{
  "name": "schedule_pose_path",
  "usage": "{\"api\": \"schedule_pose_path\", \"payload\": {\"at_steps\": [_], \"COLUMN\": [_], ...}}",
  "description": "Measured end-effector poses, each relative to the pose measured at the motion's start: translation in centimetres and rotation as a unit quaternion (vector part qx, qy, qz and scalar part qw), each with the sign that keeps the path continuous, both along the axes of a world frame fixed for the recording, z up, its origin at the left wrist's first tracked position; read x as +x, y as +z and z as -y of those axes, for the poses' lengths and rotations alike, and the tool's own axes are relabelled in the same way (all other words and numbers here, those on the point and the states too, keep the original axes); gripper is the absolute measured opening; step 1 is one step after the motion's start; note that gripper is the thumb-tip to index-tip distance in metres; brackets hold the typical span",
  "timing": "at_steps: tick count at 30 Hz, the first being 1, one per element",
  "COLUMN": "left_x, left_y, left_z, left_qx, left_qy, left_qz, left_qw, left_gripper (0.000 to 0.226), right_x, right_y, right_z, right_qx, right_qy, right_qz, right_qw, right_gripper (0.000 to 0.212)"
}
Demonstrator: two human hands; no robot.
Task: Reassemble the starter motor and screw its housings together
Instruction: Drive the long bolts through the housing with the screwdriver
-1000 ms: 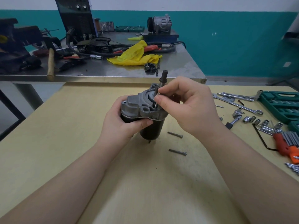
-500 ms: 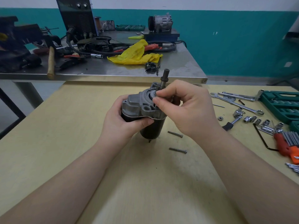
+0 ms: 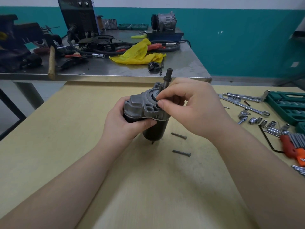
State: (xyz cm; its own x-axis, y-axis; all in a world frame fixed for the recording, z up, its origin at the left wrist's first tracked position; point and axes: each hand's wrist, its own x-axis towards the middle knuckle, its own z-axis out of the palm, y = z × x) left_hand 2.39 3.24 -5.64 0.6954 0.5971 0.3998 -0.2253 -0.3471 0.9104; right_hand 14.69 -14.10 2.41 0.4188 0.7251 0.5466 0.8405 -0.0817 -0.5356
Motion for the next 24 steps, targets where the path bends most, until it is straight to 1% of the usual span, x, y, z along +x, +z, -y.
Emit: {"api": "schedule_pose_path", "payload": {"at_steps": [8,14,19,24], "left_x": [0.0,0.1,-0.2,0.4], "left_y": [-0.2,-0.3,0.1,-0.3], "left_z": [0.1,0.0,0.0,1.0], "left_qx": [0.002,0.005,0.017,0.003], "left_qy": [0.009,0.004,-0.024,0.04], "left_qz": [0.002,0.007,0.007,0.025], "left_qw": [1.0,1.0,1.0,0.999], "left_gripper": [0.063,0.066,0.071,0.065], "right_x": [-0.3,-0.2,-0.1,0.3], "right_y": [0.4,0.4,0.5,0.8], "right_z": [-0.1,-0.2,0.0,0.4], "right_qx": [-0.059,-0.05,-0.044,-0.036], "right_qy": [-0.025,-0.032,-0.033,-0.005], "right_qz": [0.012,-0.006,-0.043,-0.097], "right_qw": [0.998,0.998,0.998,0.995], "right_gripper": [0.009,0.008,0.008,0.012]}}
